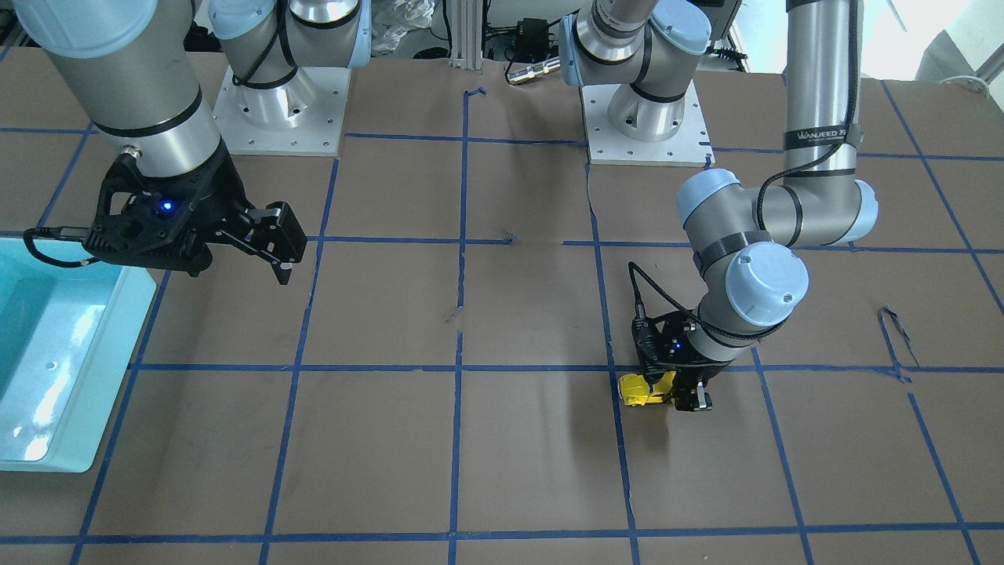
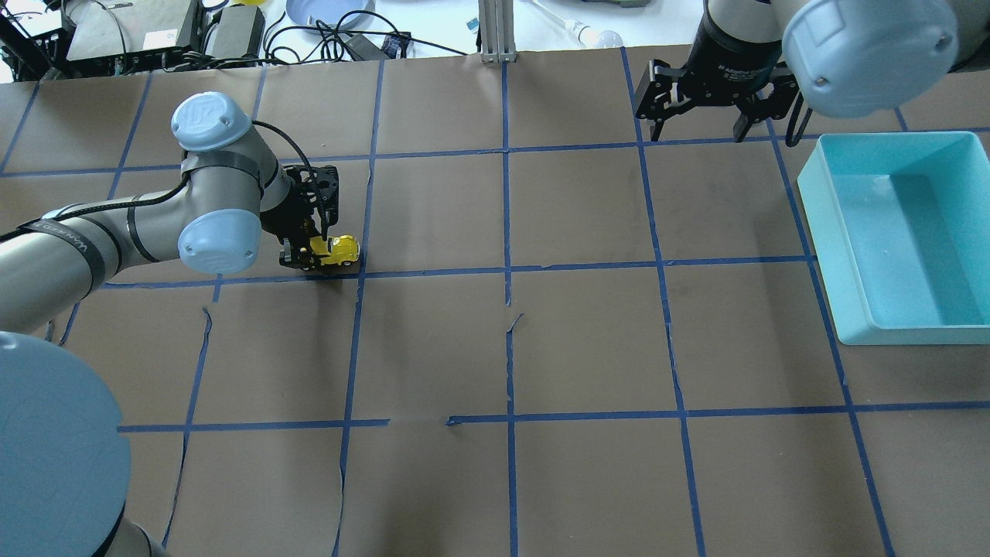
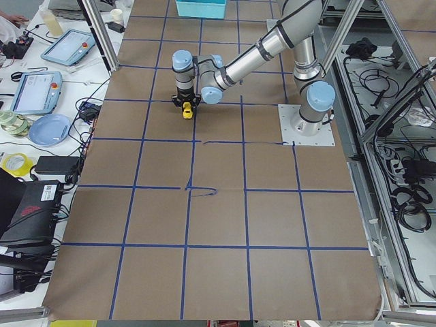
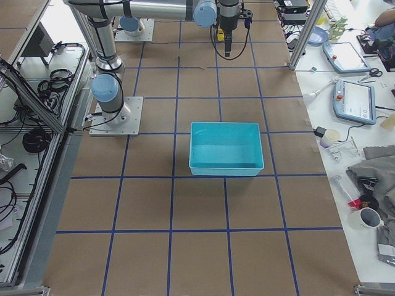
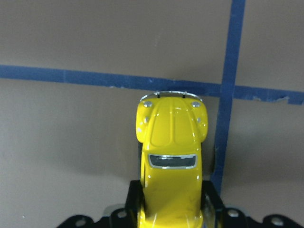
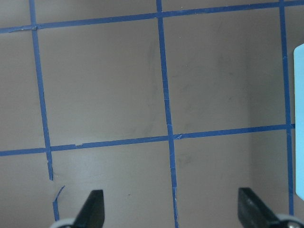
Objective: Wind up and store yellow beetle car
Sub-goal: 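Drag the car backward toward the robot with the left gripper to wind it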
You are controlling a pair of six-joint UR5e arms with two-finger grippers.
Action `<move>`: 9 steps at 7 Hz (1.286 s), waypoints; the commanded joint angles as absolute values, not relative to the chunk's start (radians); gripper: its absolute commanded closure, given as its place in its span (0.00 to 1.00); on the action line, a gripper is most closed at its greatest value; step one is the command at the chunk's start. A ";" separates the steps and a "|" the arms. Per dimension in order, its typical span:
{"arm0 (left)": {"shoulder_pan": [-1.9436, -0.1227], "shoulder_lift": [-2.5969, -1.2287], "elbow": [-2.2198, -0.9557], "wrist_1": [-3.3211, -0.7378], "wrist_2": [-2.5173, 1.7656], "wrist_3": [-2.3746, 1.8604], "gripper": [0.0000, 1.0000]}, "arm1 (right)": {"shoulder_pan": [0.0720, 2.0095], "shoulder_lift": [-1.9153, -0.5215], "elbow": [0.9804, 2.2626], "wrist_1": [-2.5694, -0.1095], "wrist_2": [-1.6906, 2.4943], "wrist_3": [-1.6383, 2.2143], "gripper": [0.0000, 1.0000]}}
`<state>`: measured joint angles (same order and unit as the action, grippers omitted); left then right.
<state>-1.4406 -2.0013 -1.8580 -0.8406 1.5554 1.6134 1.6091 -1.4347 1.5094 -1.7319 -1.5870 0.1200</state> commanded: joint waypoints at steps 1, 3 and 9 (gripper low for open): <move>-1.439 -2.002 -1.861 -0.842 1.554 1.620 0.91 | 1.609 -1.436 1.509 -1.732 -1.586 0.120 0.00; -1.453 -2.000 -1.859 -0.836 1.554 1.597 0.95 | 1.609 -1.436 1.509 -1.732 -1.586 0.121 0.00; -1.440 -2.008 -1.867 -0.835 1.546 1.646 0.95 | 1.609 -1.436 1.509 -1.732 -1.586 0.121 0.00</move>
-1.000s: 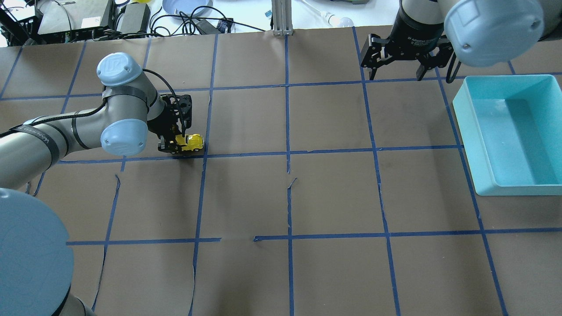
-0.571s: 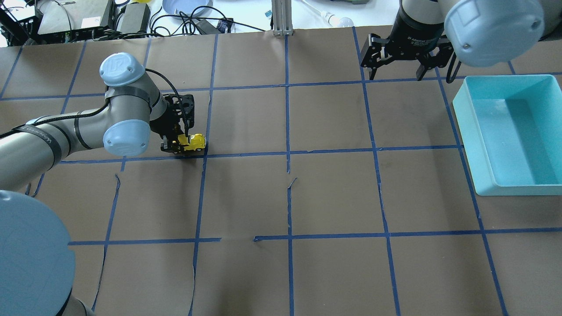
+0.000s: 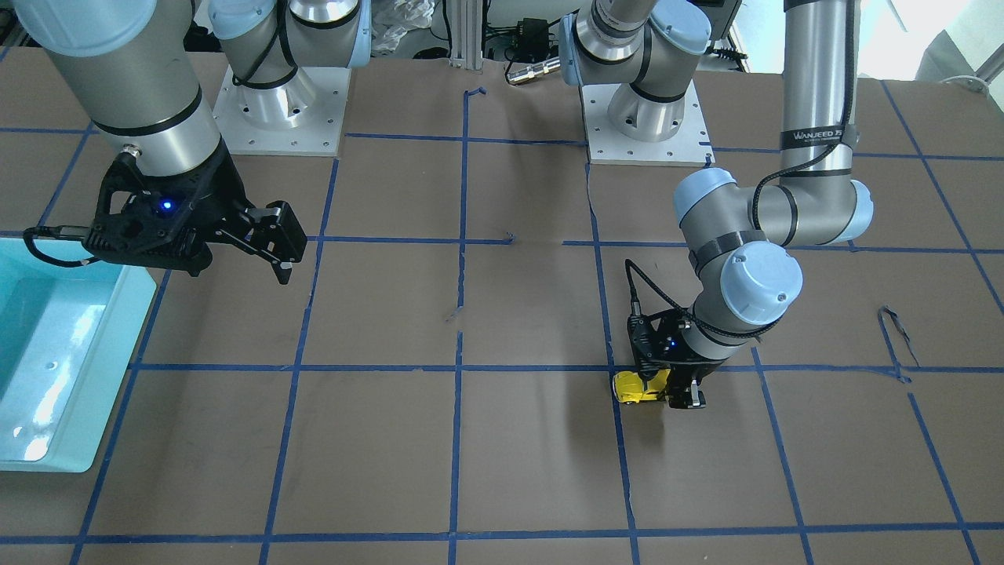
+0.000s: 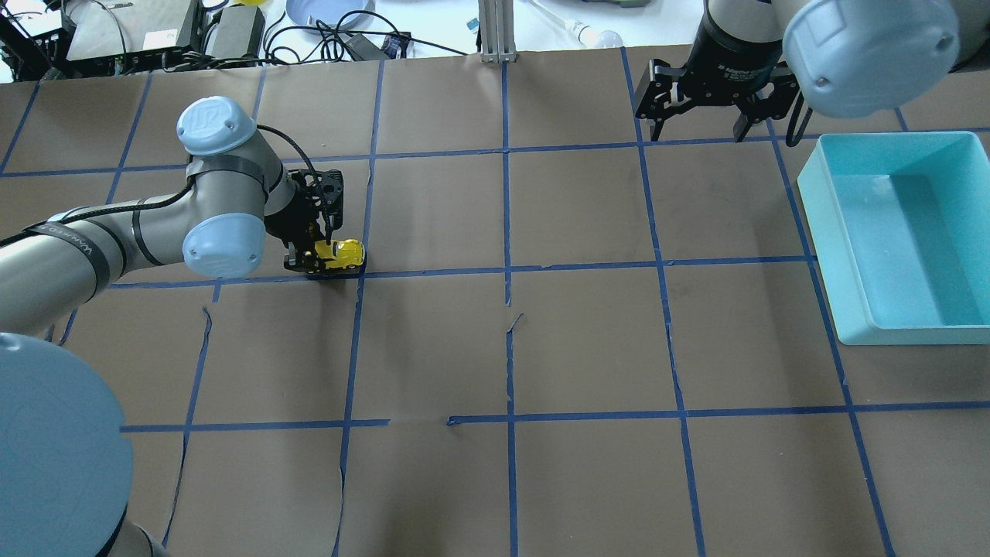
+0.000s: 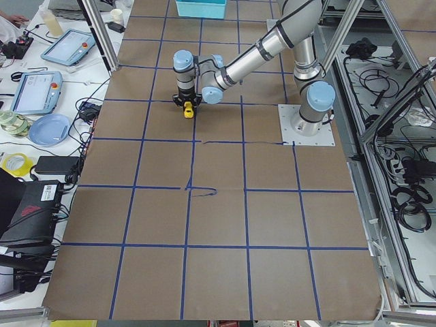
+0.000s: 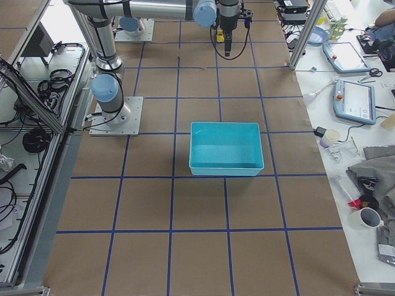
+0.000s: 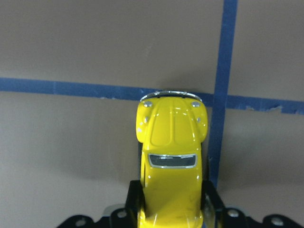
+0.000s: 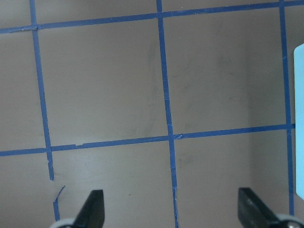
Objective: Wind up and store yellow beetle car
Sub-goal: 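Drag the car backward toward the robot with the left gripper to wind it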
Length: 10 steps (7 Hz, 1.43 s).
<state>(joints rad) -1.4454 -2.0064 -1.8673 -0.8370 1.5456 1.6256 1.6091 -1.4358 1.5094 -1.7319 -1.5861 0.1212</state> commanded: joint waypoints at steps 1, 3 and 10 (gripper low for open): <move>-1.437 -2.008 -1.867 -0.834 1.551 1.667 0.95 | 1.609 -1.436 1.509 -1.732 -1.586 0.121 0.00; -1.381 -2.005 -1.874 -0.836 1.548 1.712 0.95 | 1.609 -1.436 1.509 -1.732 -1.586 0.121 0.00; -1.238 -1.994 -1.898 -0.818 1.551 1.865 0.48 | 1.609 -1.436 1.509 -1.732 -1.586 0.121 0.00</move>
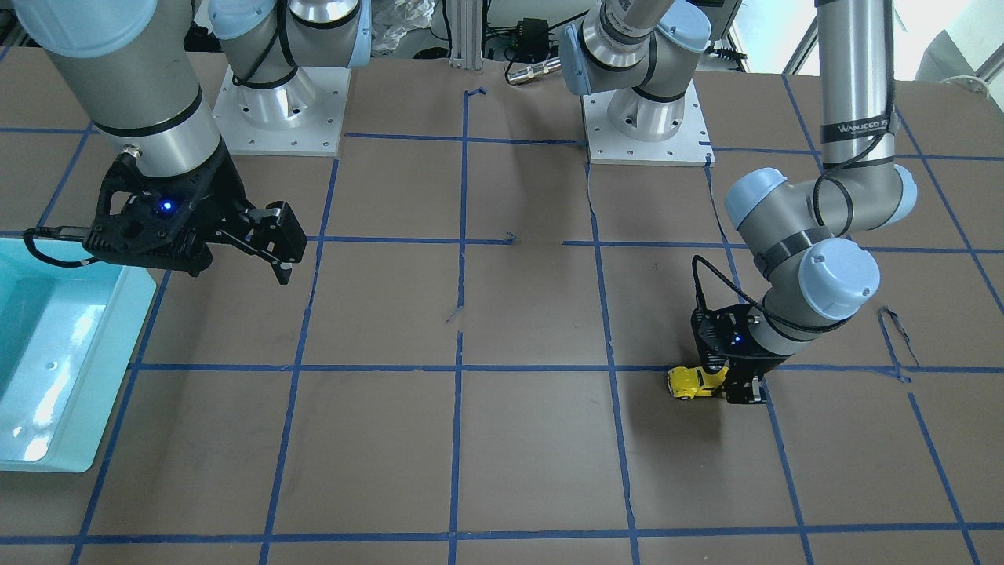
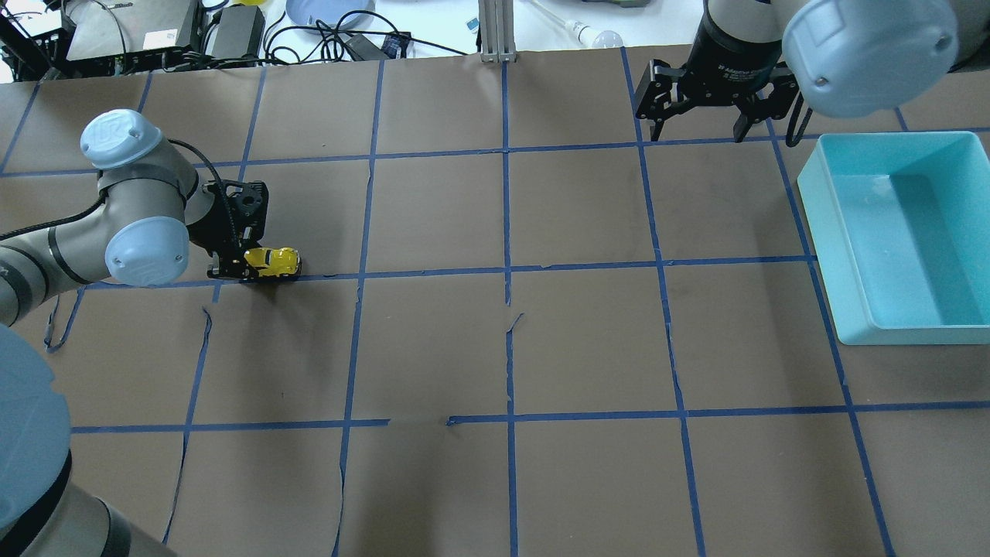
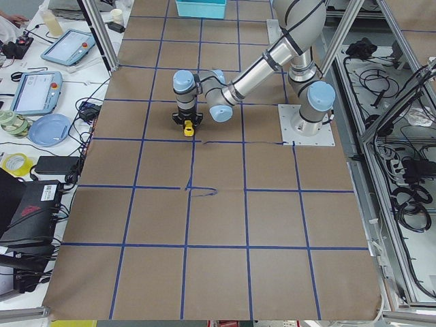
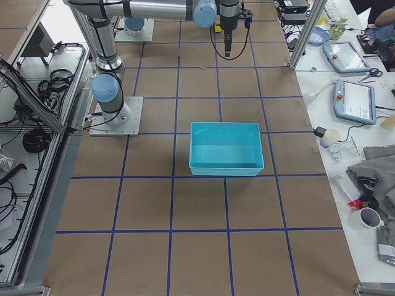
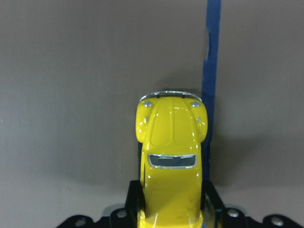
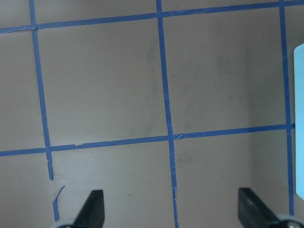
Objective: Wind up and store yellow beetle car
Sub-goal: 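Release the car with the left gripper and lift away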
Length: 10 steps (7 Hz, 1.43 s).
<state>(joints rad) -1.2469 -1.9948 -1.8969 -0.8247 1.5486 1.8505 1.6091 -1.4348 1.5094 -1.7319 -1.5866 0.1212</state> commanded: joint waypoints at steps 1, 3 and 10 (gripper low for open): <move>-1.236 -1.994 -1.899 -0.792 1.551 1.867 0.00 | 1.609 -1.436 1.509 -1.732 -1.586 0.121 0.00; -1.239 -1.991 -1.896 -0.790 1.552 1.862 0.00 | 1.609 -1.436 1.509 -1.732 -1.586 0.121 0.00; -1.470 -1.857 -1.780 -1.025 1.551 1.286 0.00 | 1.609 -1.436 1.509 -1.732 -1.586 0.121 0.00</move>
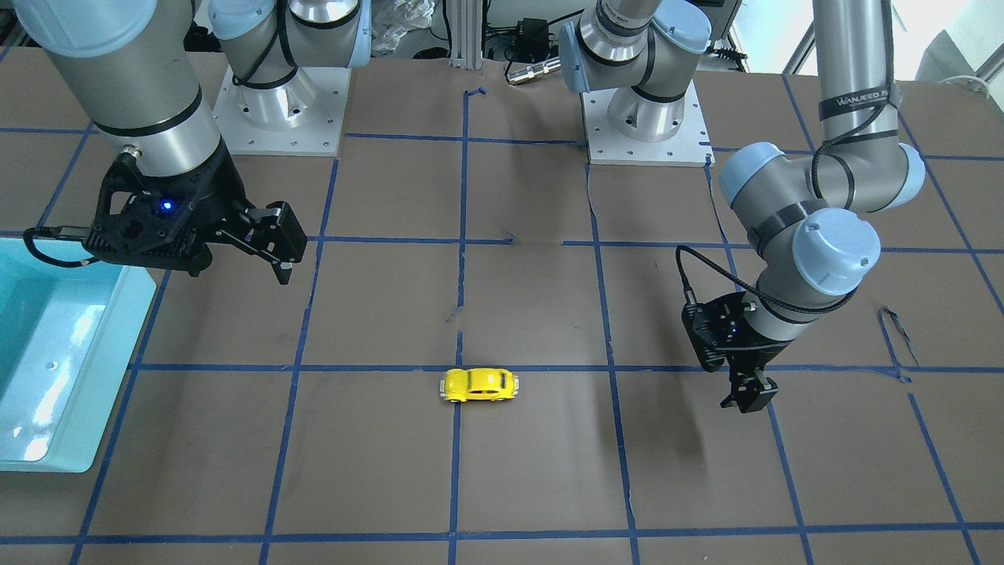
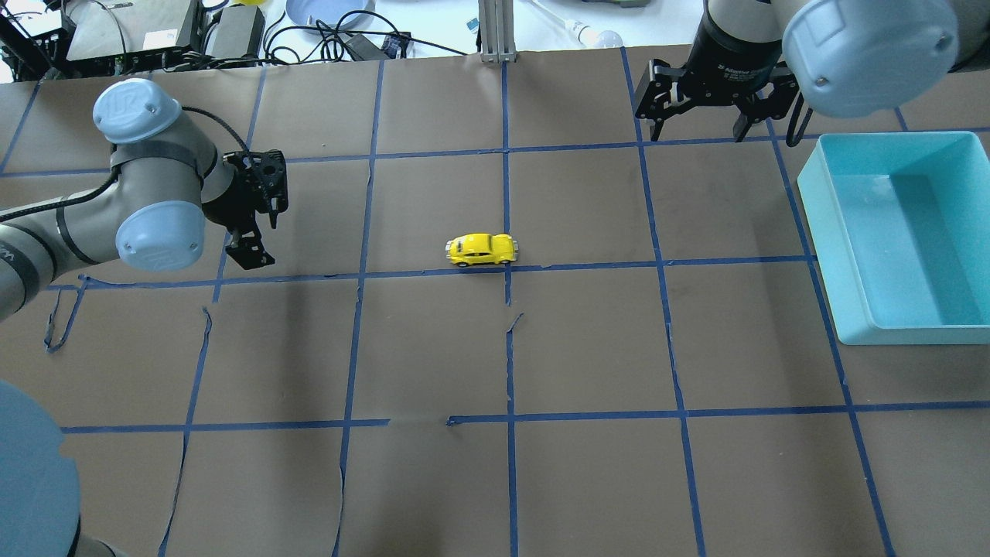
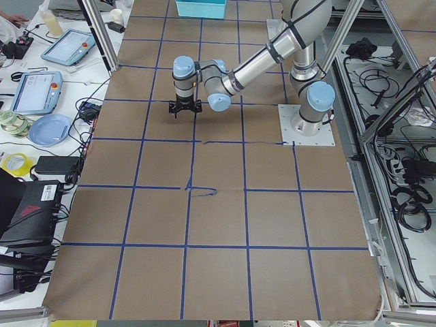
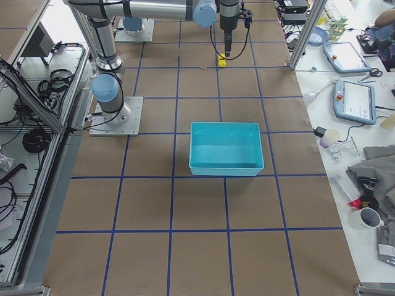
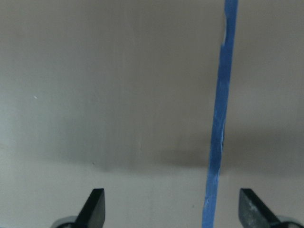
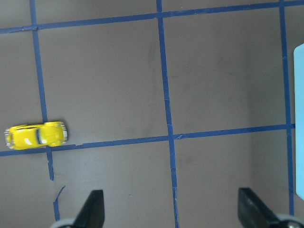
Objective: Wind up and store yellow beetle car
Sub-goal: 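Release the car with the left gripper and lift away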
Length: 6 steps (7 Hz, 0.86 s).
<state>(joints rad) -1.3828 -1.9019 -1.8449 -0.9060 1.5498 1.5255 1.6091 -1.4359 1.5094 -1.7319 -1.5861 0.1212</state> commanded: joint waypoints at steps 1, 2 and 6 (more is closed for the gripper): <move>-1.536 -1.820 -1.708 -1.148 1.552 1.046 0.00 | 1.609 -1.436 1.509 -1.732 -1.586 0.121 0.00; -1.566 -1.781 -1.637 -1.258 1.543 0.856 0.00 | 1.609 -1.436 1.509 -1.732 -1.586 0.121 0.00; -1.633 -1.636 -1.537 -1.390 1.537 0.093 0.00 | 1.609 -1.434 1.509 -1.732 -1.588 0.120 0.00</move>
